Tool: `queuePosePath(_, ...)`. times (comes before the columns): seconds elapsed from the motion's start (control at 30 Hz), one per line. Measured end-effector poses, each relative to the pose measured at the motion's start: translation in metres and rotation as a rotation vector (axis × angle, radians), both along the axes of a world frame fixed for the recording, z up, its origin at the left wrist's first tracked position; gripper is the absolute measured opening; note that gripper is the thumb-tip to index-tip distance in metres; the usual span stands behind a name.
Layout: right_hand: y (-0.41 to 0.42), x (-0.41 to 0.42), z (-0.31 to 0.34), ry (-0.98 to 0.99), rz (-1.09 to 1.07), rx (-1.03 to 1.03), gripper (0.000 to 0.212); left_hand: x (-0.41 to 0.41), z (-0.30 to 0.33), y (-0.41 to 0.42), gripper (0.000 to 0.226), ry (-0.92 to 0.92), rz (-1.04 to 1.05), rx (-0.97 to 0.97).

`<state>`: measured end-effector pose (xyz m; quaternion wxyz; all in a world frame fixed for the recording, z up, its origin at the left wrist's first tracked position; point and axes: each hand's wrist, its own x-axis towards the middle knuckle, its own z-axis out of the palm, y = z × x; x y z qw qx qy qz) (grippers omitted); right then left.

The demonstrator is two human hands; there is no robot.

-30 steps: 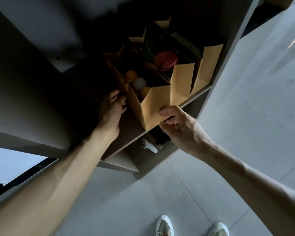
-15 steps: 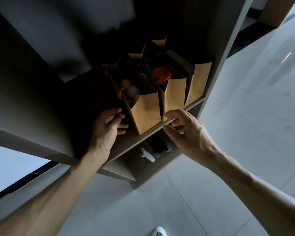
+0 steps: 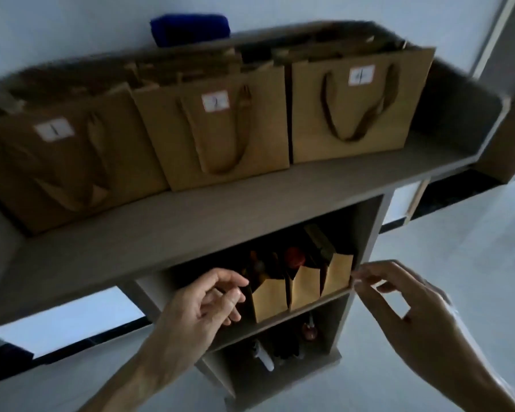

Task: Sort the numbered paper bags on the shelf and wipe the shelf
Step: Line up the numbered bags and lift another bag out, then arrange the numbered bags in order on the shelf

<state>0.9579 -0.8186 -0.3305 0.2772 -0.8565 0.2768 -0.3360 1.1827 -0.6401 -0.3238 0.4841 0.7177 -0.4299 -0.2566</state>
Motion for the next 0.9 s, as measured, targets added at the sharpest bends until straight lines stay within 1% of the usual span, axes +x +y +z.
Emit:
queuePosePath(0.13,-0.010,-0.012,0.070,-0.061,0.011,-0.055,0.018,-0.023,0.073,-0.001,0.012,-0.063,-0.099,-0.029)
queuePosePath(0.27,-0.021,-0.015,0.150,-0.141,0.045,-0.141,0.014,-0.037,0.149,0.000,0.017,-0.184,-0.158,-0.072)
queuePosePath(0.37,-0.026,-0.016,0.209,-0.238,0.082,-0.195,0.012,-0.042,0.203,0.005,0.020,-0.271,-0.143,-0.120)
queuePosePath(0.47,-0.032,-0.014,0.250,-0.316,0.132,-0.205,0.013,-0.042,0.242,0.017,0.019,-0.329,-0.083,-0.177)
queuePosePath(0.6,-0.043,0.002,0.275,-0.317,0.182,-0.210,0.016,-0.034,0.267,0.034,0.012,-0.354,0.009,-0.250)
queuePosePath(0.67,-0.047,0.016,0.279,-0.314,0.210,-0.213,0.018,-0.026,0.271,0.041,0.012,-0.368,0.051,-0.260)
queuePosePath(0.77,-0.046,0.039,0.283,-0.310,0.255,-0.208,0.015,-0.011,0.274,0.045,0.017,-0.384,0.086,-0.263)
queuePosePath(0.83,-0.045,0.055,0.283,-0.304,0.293,-0.181,0.017,0.002,0.273,0.045,0.017,-0.403,0.104,-0.260)
queuePosePath(0.9,-0.045,0.072,0.282,-0.282,0.324,-0.197,0.019,0.020,0.270,0.044,0.015,-0.435,0.134,-0.261)
